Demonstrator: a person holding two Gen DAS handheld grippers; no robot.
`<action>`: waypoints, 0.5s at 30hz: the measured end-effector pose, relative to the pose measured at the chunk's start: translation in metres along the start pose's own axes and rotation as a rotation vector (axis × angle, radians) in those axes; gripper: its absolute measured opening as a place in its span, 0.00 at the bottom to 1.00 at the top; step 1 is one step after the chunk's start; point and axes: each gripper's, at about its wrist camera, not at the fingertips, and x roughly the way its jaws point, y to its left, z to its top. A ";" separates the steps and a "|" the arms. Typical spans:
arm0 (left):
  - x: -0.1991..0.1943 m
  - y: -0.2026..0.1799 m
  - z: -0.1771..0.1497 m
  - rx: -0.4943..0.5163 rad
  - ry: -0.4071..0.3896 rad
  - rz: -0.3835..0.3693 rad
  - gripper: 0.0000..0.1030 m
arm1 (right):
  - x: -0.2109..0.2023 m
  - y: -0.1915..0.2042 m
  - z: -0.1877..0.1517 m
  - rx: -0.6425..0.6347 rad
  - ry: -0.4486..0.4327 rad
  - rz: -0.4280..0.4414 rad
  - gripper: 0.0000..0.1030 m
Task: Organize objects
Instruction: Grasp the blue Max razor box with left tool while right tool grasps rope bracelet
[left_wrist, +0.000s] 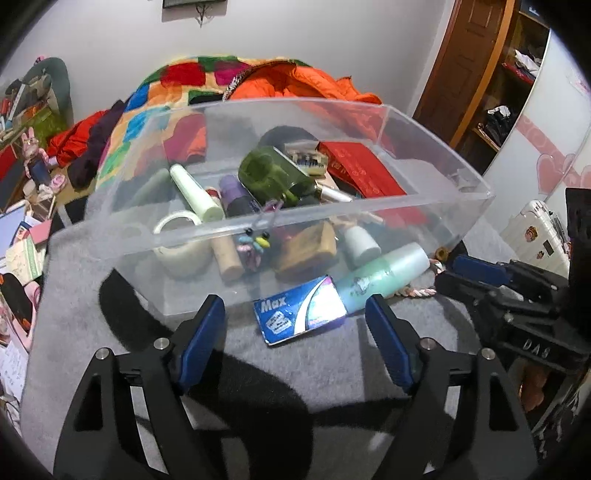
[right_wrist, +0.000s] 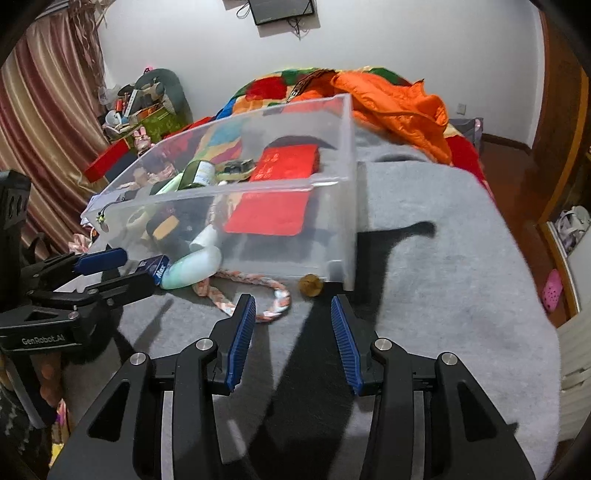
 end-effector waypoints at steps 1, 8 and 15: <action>0.002 0.000 0.000 -0.002 0.007 -0.004 0.76 | 0.002 0.003 -0.001 -0.004 -0.002 -0.007 0.38; 0.007 0.001 -0.004 -0.008 0.024 0.006 0.71 | 0.006 0.020 -0.006 -0.066 -0.030 -0.034 0.11; 0.000 0.007 -0.012 -0.023 -0.007 0.032 0.48 | -0.002 0.024 -0.014 -0.092 -0.054 -0.049 0.07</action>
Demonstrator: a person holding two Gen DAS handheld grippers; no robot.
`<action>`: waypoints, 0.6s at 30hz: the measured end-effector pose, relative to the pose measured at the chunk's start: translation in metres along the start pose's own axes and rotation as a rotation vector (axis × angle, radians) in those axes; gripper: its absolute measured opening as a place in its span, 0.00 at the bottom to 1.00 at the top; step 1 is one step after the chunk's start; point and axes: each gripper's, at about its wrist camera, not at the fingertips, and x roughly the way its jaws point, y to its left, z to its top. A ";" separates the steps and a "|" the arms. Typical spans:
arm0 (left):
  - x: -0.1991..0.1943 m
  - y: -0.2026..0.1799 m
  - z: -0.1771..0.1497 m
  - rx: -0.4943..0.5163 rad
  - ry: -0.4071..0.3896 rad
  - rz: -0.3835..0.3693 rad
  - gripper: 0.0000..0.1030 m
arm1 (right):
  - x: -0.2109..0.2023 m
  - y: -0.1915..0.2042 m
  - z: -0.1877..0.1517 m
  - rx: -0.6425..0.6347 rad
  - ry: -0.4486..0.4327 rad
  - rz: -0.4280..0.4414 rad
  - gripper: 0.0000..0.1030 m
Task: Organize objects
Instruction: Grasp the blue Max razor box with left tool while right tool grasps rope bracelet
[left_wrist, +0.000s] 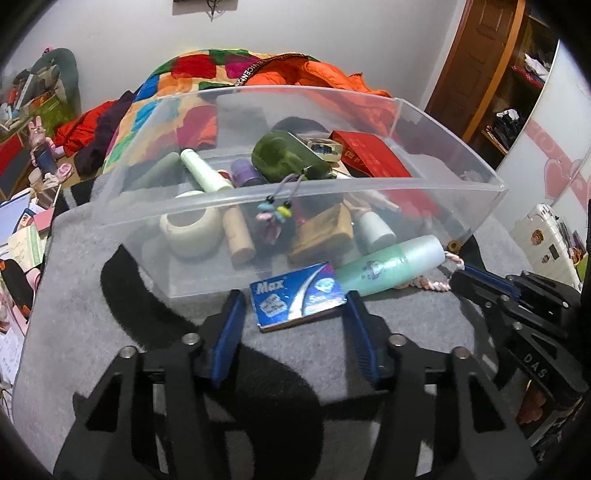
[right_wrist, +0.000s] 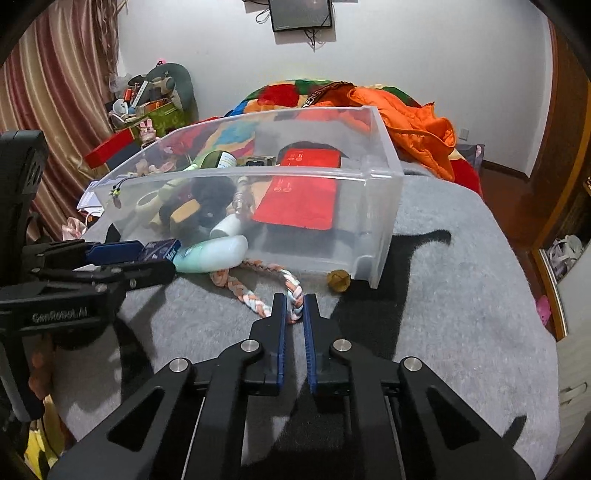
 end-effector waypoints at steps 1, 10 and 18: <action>-0.001 0.000 -0.002 0.006 -0.004 0.003 0.48 | -0.002 -0.001 -0.001 0.002 0.001 0.004 0.07; -0.022 -0.001 -0.027 0.065 -0.040 0.023 0.48 | -0.017 -0.014 -0.010 0.025 0.017 0.013 0.07; -0.036 -0.004 -0.045 0.143 -0.051 0.050 0.53 | -0.006 -0.011 0.006 0.058 0.041 0.036 0.08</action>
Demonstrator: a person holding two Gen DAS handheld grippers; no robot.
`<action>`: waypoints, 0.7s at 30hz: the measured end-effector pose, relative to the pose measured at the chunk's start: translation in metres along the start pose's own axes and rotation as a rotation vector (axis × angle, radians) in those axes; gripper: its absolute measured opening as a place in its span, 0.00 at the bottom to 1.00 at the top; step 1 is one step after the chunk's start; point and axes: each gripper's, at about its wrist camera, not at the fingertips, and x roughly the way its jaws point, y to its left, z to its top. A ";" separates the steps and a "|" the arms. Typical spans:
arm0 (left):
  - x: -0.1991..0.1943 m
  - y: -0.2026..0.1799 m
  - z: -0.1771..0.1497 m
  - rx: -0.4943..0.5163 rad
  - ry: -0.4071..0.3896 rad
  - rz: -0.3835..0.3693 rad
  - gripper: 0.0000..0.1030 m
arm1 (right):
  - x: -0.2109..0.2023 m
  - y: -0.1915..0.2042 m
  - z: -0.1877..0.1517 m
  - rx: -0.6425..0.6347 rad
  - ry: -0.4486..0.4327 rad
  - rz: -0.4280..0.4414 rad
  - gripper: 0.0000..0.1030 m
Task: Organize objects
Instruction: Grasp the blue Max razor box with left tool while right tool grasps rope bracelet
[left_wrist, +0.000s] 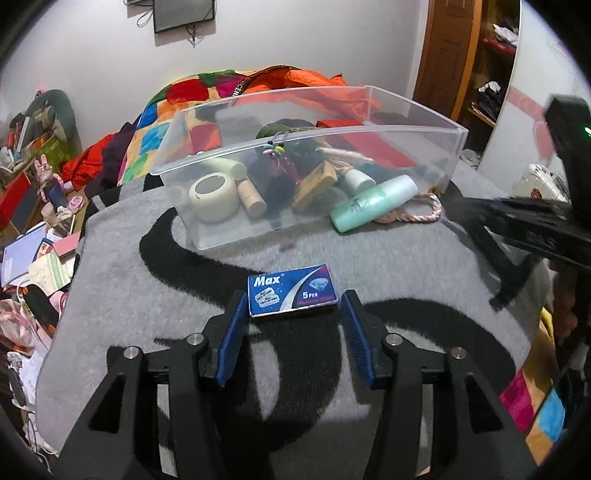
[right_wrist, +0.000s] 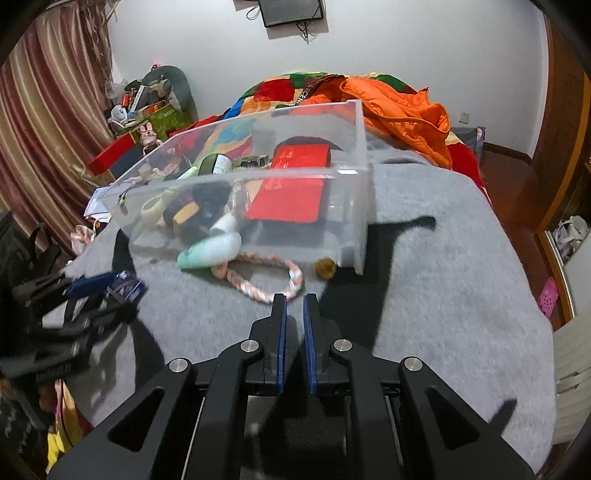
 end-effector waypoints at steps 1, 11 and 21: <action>0.000 0.000 0.000 -0.002 0.000 0.002 0.60 | 0.004 0.001 0.002 0.001 0.007 -0.005 0.08; 0.008 -0.002 0.000 -0.035 -0.029 0.005 0.64 | 0.020 0.010 0.010 0.017 0.001 -0.064 0.10; 0.008 -0.004 0.000 -0.056 -0.057 0.002 0.46 | 0.020 0.012 0.011 0.016 -0.004 -0.123 0.31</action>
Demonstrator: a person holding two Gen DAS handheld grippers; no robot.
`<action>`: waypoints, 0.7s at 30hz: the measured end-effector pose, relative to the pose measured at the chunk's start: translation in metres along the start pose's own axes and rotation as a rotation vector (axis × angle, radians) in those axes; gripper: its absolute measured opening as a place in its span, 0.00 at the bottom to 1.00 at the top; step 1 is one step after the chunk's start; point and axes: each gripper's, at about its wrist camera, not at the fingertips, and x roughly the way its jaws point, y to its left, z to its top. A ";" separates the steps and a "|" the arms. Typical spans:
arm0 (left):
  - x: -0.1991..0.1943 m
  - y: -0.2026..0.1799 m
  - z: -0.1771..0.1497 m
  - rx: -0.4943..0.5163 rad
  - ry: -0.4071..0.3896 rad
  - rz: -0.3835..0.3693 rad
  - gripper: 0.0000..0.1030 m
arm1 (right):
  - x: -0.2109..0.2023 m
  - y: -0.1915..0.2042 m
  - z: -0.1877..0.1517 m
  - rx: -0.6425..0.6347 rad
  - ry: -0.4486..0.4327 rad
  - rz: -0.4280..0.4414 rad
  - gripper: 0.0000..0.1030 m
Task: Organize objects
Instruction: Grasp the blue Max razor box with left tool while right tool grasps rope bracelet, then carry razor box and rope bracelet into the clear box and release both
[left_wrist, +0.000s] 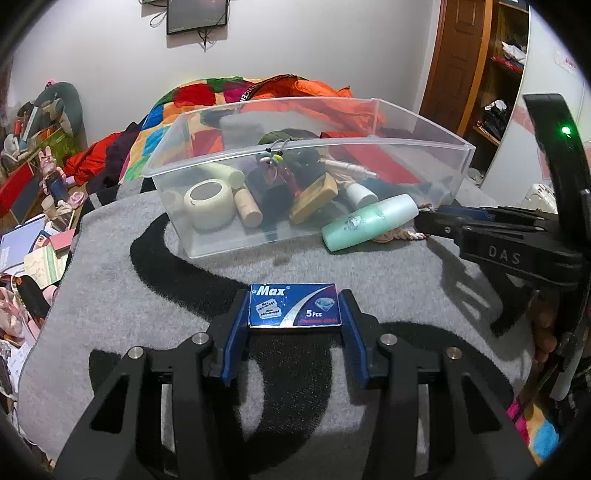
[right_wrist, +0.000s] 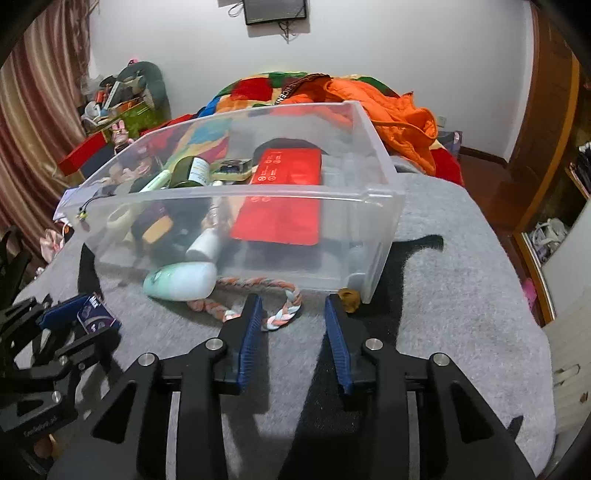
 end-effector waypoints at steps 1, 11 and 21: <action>-0.001 0.000 -0.001 0.000 -0.003 0.001 0.46 | 0.001 0.000 0.001 0.003 0.004 0.006 0.31; -0.019 0.000 0.000 -0.018 -0.041 -0.027 0.46 | -0.003 0.002 -0.001 -0.017 -0.017 0.029 0.06; -0.044 0.006 0.022 -0.036 -0.124 -0.028 0.46 | -0.061 0.007 0.008 -0.023 -0.201 0.007 0.06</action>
